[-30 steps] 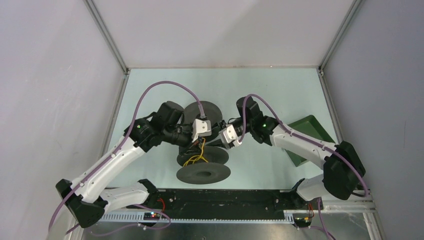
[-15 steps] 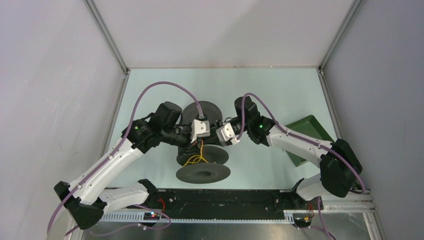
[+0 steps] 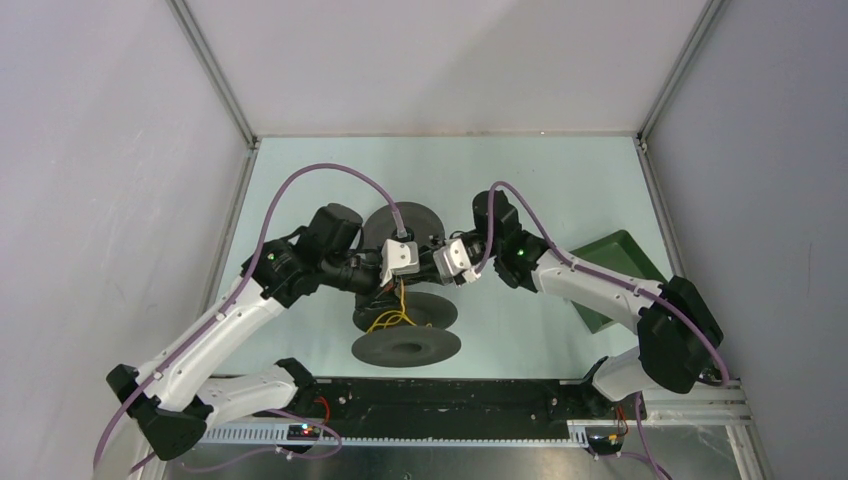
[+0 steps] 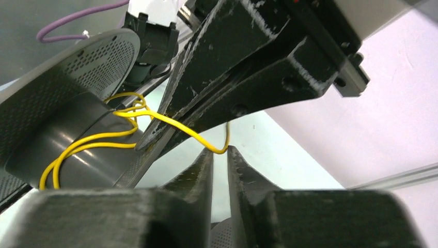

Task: Wrap the cables
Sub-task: Wrap the cable around the cable reel.

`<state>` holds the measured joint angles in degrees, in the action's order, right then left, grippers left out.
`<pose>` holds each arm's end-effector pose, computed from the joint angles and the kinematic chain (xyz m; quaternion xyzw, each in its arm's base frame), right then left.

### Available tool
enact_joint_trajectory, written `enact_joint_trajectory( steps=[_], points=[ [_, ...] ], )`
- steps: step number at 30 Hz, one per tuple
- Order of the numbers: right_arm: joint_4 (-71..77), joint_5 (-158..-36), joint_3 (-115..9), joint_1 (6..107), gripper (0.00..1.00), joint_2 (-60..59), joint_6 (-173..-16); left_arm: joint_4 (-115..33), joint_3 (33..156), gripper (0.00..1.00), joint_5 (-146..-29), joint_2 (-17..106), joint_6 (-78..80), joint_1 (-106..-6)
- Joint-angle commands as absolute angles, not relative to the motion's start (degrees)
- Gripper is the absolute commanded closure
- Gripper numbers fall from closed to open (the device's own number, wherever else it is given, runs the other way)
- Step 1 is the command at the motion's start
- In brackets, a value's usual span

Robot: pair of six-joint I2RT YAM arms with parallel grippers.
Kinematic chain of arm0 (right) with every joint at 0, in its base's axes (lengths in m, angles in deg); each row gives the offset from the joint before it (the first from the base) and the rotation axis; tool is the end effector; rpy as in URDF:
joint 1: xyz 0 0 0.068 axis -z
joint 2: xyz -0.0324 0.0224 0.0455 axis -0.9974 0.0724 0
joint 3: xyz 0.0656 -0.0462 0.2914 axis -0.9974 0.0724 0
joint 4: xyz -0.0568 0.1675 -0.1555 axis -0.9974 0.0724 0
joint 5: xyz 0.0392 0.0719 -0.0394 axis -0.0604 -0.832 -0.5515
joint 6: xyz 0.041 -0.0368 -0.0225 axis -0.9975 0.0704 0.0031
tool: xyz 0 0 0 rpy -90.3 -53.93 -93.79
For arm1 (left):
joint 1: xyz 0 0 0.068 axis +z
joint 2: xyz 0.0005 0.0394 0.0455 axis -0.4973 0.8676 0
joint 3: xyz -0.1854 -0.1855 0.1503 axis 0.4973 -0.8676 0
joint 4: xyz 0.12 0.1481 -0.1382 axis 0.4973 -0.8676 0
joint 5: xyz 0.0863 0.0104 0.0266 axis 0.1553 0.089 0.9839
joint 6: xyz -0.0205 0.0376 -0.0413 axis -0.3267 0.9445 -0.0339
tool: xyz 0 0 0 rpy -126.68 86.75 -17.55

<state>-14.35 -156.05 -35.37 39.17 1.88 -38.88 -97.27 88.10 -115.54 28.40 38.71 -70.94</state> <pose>0.1771 0.2459 0.3524 -0.7092 0.1655 0.4058 0.5522 0.0968 -0.1188 0.3690 0.5835 0.6766 -0.3343 0.2999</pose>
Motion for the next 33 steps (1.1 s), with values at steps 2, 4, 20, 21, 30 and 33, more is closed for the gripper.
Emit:
enact_joint_trajectory(
  steps=[2,4,20,21,30,33],
  points=[
    [-21.68,-158.65,-35.19,39.17,0.98,2.46,-44.02,-95.57,91.14,1.00,-117.47,27.80,38.45,-71.30],
    [-22.32,-158.84,-34.16,39.95,1.00,1.90,-45.58,-95.57,91.41,1.00,-116.33,27.50,38.06,-71.16],
    [-0.23,-136.15,-35.28,48.21,1.00,-15.10,-83.17,-95.42,95.79,1.00,-108.91,27.37,36.24,-62.37],
    [-0.24,-137.70,-35.45,48.95,1.00,-15.03,-85.94,-95.23,96.05,1.00,-109.77,27.38,35.96,-62.00],
    [0.44,-146.65,-36.67,52.17,1.00,-13.50,-102.52,-93.15,94.89,1.00,-112.55,24.36,35.23,-59.25],
    [4.86,-145.95,-36.65,52.65,1.00,-15.30,-101.17,-93.14,94.35,1.00,-112.97,23.80,36.93,-58.96]
  ],
)
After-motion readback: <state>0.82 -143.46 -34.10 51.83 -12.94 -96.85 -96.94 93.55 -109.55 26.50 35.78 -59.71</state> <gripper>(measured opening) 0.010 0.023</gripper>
